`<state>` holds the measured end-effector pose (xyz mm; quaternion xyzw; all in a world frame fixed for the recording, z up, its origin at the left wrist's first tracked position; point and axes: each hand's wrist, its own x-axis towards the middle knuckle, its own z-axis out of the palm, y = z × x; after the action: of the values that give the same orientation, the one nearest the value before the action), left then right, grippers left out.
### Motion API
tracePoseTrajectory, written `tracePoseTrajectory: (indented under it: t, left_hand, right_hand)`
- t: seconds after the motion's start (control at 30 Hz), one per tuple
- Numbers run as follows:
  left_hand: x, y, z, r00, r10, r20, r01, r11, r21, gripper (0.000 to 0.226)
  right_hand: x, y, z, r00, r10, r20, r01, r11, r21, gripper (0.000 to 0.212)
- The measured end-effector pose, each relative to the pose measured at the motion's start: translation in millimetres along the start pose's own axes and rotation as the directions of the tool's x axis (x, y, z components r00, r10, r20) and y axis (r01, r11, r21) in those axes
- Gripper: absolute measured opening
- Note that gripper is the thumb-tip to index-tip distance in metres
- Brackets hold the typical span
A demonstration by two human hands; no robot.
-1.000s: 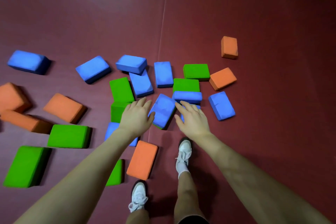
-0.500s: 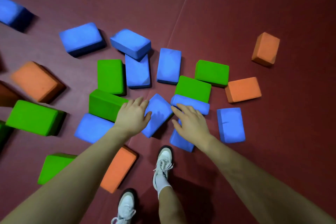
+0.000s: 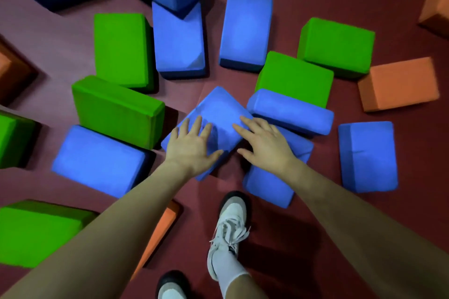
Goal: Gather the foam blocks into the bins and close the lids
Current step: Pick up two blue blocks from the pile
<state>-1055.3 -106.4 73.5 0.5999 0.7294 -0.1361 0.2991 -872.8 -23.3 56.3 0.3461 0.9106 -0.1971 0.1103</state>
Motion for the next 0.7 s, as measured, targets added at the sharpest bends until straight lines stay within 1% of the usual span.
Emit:
tracePoseTrajectory:
  t: [0.03, 0.07, 0.17, 0.23, 0.3, 0.47, 0.53, 0.6, 0.63, 0.7]
  left_hand:
    - [5, 0, 10, 0.999, -0.015, 0.042, 0.014, 1.0, 0.027, 0.086]
    - [10, 0, 19, 0.998, -0.024, 0.055, 0.022, 0.999, 0.042, 0.092]
    - [22, -4, 43, 0.995, -0.079, 0.058, 0.078, 0.997, 0.02, 0.108]
    - [25, -7, 53, 0.994, -0.097, 0.04, 0.096, 0.995, 0.019, 0.116]
    - [26, -10, 58, 0.996, -0.094, -0.002, 0.094, 0.995, 0.02, 0.118]
    - [30, -36, 54, 0.994, -0.057, -0.094, 0.052, 0.997, -0.048, 0.104]
    - [34, -44, 50, 0.996, -0.042, -0.075, 0.039, 0.998, -0.047, 0.105]
    - [40, -49, 47, 0.998, -0.049, -0.038, 0.048, 0.998, -0.04, 0.111]
    - [43, -50, 45, 0.998, -0.06, -0.019, 0.059, 0.997, -0.051, 0.115]
    - [48, -54, 41, 0.997, -0.073, -0.001, 0.072, 0.992, -0.099, 0.12]
  right_hand:
    - [2, 4, 11, 1.0, -0.017, -0.004, 0.017, 1.0, -0.017, 0.067]
    - [3, 6, 20, 1.0, -0.022, -0.011, 0.021, 1.0, -0.023, 0.067]
    - [5, 14, 41, 1.0, 0.005, 0.01, -0.005, 1.0, -0.018, 0.067]
    - [8, 18, 49, 1.0, 0.013, -0.001, -0.013, 1.0, -0.003, 0.068]
    - [10, 18, 54, 0.999, -0.003, -0.037, 0.002, 1.0, -0.027, 0.071]
    - [24, 17, 58, 0.993, 0.039, -0.116, -0.047, 0.996, -0.069, 0.074]
    - [33, 15, 56, 0.994, 0.027, -0.102, -0.035, 0.996, -0.078, 0.077]
    - [44, 10, 54, 0.994, 0.024, -0.102, -0.035, 0.994, -0.107, 0.079]
    - [50, 8, 53, 0.992, 0.028, -0.122, -0.042, 0.993, -0.111, 0.078]
    - [59, 4, 53, 0.985, 0.01, -0.172, -0.029, 0.994, -0.108, 0.068]
